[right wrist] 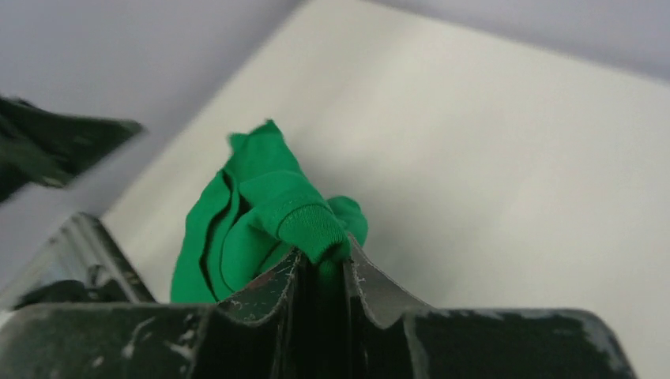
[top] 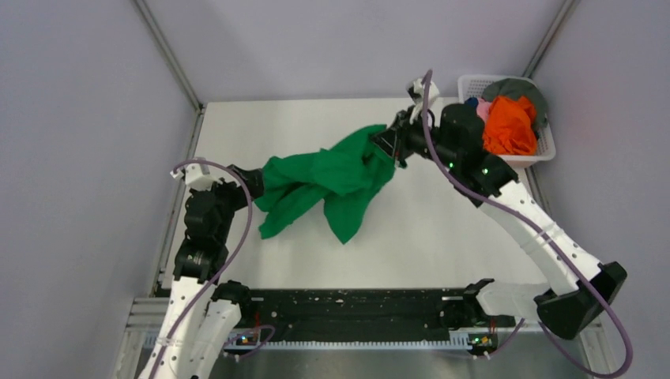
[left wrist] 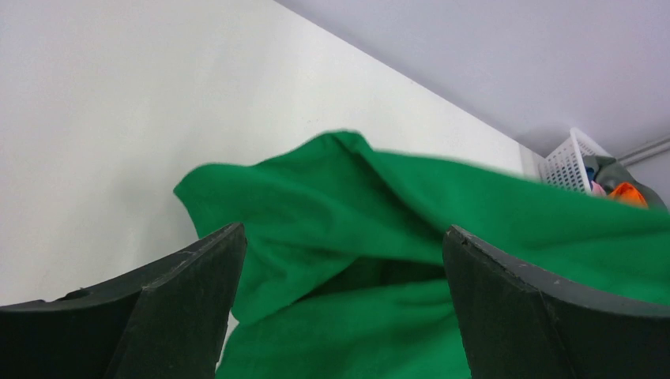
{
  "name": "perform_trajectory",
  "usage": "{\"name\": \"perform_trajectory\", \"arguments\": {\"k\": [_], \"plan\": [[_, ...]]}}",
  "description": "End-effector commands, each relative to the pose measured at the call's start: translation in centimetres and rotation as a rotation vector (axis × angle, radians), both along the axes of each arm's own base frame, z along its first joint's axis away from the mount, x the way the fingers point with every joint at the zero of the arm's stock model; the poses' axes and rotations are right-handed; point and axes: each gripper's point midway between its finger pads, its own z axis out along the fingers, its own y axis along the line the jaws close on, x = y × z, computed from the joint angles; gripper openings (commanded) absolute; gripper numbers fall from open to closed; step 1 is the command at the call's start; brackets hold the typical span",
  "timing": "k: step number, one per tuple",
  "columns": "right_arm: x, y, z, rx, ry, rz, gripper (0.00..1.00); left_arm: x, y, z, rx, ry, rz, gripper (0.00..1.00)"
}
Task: Fold and stack the t-shirts
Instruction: Move the tshirt to the center of the board, then flatten out the tshirt
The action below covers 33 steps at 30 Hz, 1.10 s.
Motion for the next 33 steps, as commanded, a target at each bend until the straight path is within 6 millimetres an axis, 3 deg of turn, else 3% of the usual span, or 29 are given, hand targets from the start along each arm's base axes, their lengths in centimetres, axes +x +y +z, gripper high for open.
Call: {"name": "perform_trajectory", "arguments": {"k": [1,4,6,7,9,11,15,21,28,33], "plan": [[2.8,-9.2,-10.5,-0.216,0.088,-0.487,0.26,0.3,0.8,-0.4,-0.009,0.001,0.055,0.99],[2.8,-15.8,-17.3,-0.394,0.217,-0.767,0.56,0.8,0.7,-1.3,-0.012,0.051,0.058,0.99],[2.3,-19.2,-18.8,-0.482,0.267,-0.921,0.68,1.1,0.5,-2.0,-0.013,0.091,0.047,0.99],[2.0,-20.3,-19.0,-0.512,0.277,-0.978,0.87,1.3,0.3,-2.5,-0.018,0.119,0.044,0.99],[1.5,-21.5,-19.2,-0.544,0.293,-1.031,0.98,1.5,-0.3,-4.0,-0.018,0.176,0.013,0.99],[1.0,-21.4,-19.6,-0.52,0.324,-1.032,0.99,1.3,-0.9,-6.1,-0.032,0.257,-0.014,0.99],[-0.2,-19.3,-21.0,-0.45,0.386,-0.91,0.99,0.7,-1.7,-10.2,-0.044,0.379,-0.048,0.99],[-1.3,-17.1,-22.7,-0.349,0.425,-0.793,0.99,0.7,-1.9,-14.3,-0.072,0.478,-0.035,0.99],[-3.5,-13.0,-25.6,-0.233,0.501,-0.562,0.99,2.4,-2.3,-17.6,-0.053,0.614,-0.037,0.99],[-4.0,-12.0,-26.5,-0.183,0.501,-0.513,0.99,4.9,-3.9,-19.8,-0.093,0.686,-0.092,0.97]]}}
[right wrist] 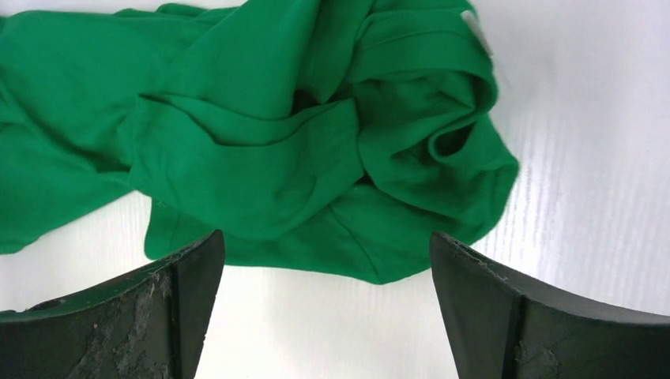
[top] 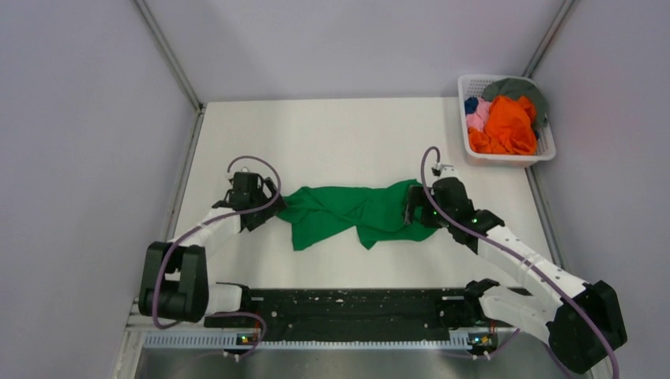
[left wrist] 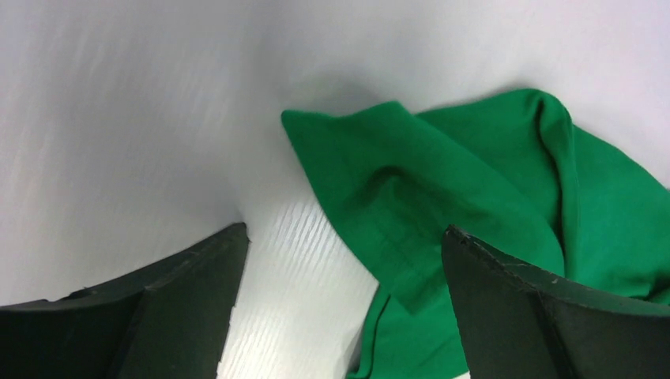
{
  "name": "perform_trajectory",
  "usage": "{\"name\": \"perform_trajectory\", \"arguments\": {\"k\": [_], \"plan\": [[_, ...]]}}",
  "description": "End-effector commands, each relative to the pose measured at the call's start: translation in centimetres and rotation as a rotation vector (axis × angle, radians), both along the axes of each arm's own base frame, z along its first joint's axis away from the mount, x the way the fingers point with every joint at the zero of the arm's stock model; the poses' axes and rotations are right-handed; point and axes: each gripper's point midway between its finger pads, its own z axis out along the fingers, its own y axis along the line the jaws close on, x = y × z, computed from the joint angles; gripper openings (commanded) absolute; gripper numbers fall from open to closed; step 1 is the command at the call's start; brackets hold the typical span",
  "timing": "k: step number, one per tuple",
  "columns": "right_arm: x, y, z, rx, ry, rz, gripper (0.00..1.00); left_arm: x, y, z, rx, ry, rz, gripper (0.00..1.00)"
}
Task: Fold and stack the t-shirts
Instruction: Flatten out the tshirt
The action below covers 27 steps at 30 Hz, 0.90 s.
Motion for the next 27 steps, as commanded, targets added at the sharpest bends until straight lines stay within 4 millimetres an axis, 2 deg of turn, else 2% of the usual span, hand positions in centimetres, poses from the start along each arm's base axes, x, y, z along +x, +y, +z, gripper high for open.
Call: {"name": "perform_trajectory", "arguments": {"k": [1,5,7,10,12,13,18,22,26,27], "plan": [[0.7,2.6,2.0,0.142,-0.087,0.065,0.99,4.4,-2.3,1.1,-0.093,-0.07,-0.045,0.96],[0.7,3.6,1.5,0.194,-0.093,0.095,0.99,5.7,-3.0,-0.4,-0.116,-0.033,-0.052,0.91],[0.7,4.4,1.2,0.234,-0.096,0.109,0.99,6.1,-3.5,-1.2,-0.134,-0.009,-0.071,0.78],[1.4,5.1,1.2,0.277,-0.117,0.106,0.97,6.6,-4.4,-1.9,-0.174,-0.003,-0.106,0.47],[2.2,5.5,1.4,0.288,-0.137,0.107,0.94,6.8,-4.7,-2.2,-0.177,0.014,-0.127,0.03],[2.6,5.7,1.5,0.288,-0.144,0.103,0.92,6.6,-4.5,-2.3,-0.165,0.029,-0.128,0.0],[5.7,5.2,1.6,0.239,-0.213,0.031,0.76,5.8,-3.7,-1.3,-0.131,-0.008,-0.11,0.0],[7.2,4.9,-0.1,0.173,-0.201,-0.001,0.62,5.0,-3.3,0.2,-0.122,-0.052,-0.097,0.0],[8.1,5.6,-1.6,0.167,-0.191,0.011,0.49,4.5,-3.2,1.3,-0.123,-0.088,-0.104,0.0],[8.3,5.8,-2.0,0.163,-0.179,0.014,0.42,4.4,-3.3,1.6,-0.123,-0.098,-0.109,0.0]]}}
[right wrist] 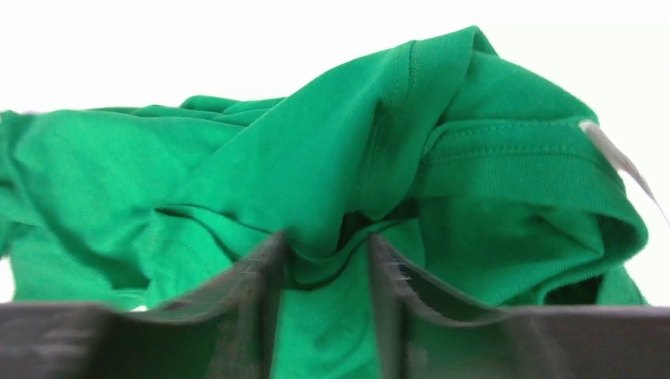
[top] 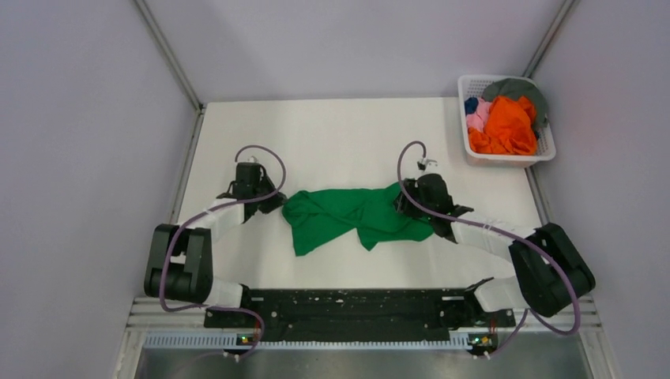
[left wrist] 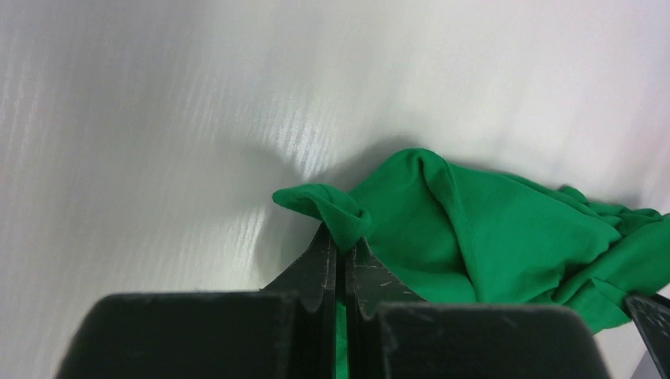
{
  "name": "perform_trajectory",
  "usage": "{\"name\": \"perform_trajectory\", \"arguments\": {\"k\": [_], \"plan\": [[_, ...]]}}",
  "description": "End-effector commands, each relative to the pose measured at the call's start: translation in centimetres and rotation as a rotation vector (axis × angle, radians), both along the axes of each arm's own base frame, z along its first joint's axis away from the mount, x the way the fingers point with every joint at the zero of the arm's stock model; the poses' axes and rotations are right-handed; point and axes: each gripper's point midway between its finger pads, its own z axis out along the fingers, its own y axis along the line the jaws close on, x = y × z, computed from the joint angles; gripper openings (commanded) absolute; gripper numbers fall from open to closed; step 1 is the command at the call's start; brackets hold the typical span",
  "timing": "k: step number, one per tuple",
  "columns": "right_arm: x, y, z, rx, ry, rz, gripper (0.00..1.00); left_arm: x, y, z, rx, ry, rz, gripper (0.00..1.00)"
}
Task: Fold and stack the t-shirts
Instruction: Flatten out the tshirt
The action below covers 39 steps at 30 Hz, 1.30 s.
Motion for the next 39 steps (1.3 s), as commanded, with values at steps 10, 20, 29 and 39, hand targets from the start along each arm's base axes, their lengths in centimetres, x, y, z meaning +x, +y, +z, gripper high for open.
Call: {"name": "perform_trajectory", "arguments": {"k": [10,20,29,39], "plan": [[2.1,0.3,13.9,0.049,-0.292,-0.04,0.0,-0.5,1.2,11.6,0.04,-0.3,0.016,0.0],[-6.4,-2.6,38.1,0.253,-0.756,0.085,0.0,-11.1,1.6,37.8,-0.094,-1.041,-0.005,0.0],[-16.1,-2.3,50.8,0.436,-1.019,0.369,0.0,-21.6,0.5,50.6,-0.146,-1.409,-0.165,0.0],[-19.1,-3.2,55.0,0.472,-1.108,0.412,0.0,-23.2,1.9,55.4,-0.113,-1.514,-0.098,0.0]]}}
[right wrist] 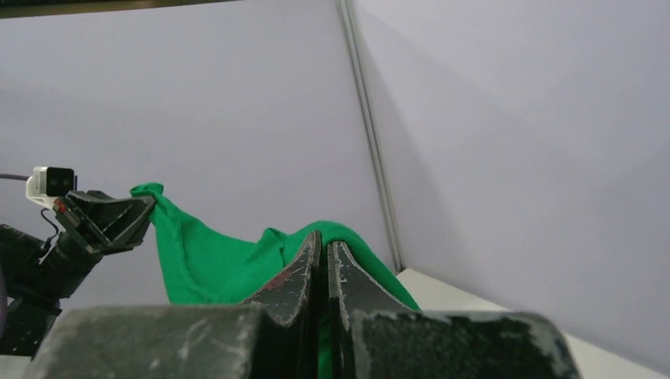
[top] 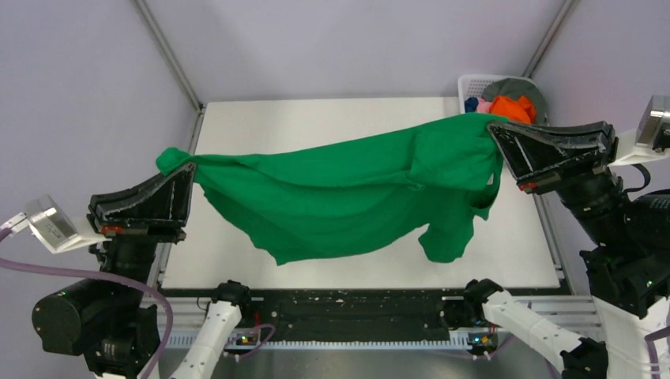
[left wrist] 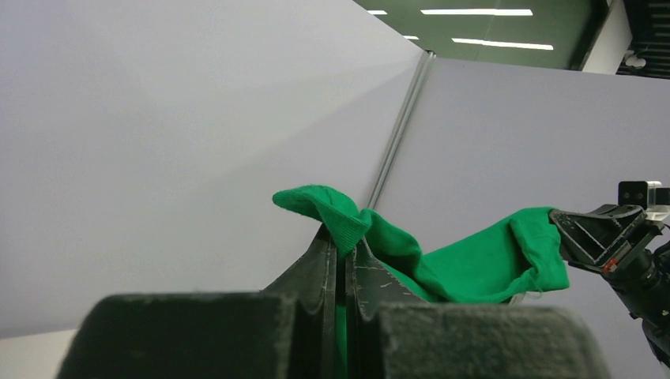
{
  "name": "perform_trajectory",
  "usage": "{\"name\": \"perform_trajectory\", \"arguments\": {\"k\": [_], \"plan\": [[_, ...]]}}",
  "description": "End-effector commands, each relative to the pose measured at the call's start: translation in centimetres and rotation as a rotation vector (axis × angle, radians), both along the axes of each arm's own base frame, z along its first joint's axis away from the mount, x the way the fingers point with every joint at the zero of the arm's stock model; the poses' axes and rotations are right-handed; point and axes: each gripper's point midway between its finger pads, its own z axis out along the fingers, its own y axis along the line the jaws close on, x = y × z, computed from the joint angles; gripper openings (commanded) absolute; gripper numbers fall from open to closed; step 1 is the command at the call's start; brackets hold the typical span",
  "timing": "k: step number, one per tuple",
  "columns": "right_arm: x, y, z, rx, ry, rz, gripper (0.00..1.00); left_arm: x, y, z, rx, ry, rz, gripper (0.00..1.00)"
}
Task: Fold and stack the t-shirts
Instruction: Flatten out the tshirt
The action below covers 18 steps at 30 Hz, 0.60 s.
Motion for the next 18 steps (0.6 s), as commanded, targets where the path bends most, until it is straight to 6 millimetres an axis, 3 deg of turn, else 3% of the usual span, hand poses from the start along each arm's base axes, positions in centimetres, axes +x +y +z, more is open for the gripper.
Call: {"name": "perform_trajectory", "arguments": {"k": [1,6,9,13,15,18], "plan": [[0.5,0.0,0.2,0.005,-0.003,-0.013,0.0,2.9,0.5,0.4,-0.006,0.034,0.053,0.0],[5.1,-0.5,-2.9,0.013,0.103,-0.164,0.0,10.3,1.6,-3.7,-0.039,0.217,0.157,0.0],[9.0,0.2,-6.9,-0.01,0.204,-0.235,0.0,15.8,2.2,-8.1,-0.034,0.355,0.232,0.0],[15.3,1.8,-15.1,-0.046,0.378,-0.334,0.0,23.7,3.8,-16.5,-0.037,0.547,0.387,0.0],[19.1,1.8,-20.8,-0.068,0.482,-0.447,0.0,27.6,5.0,-21.8,-0.017,0.662,0.489,0.0],[24.5,1.9,-27.3,-0.106,0.566,-0.549,0.0,33.2,6.5,-29.8,0.032,0.839,0.6,0.0]]}}
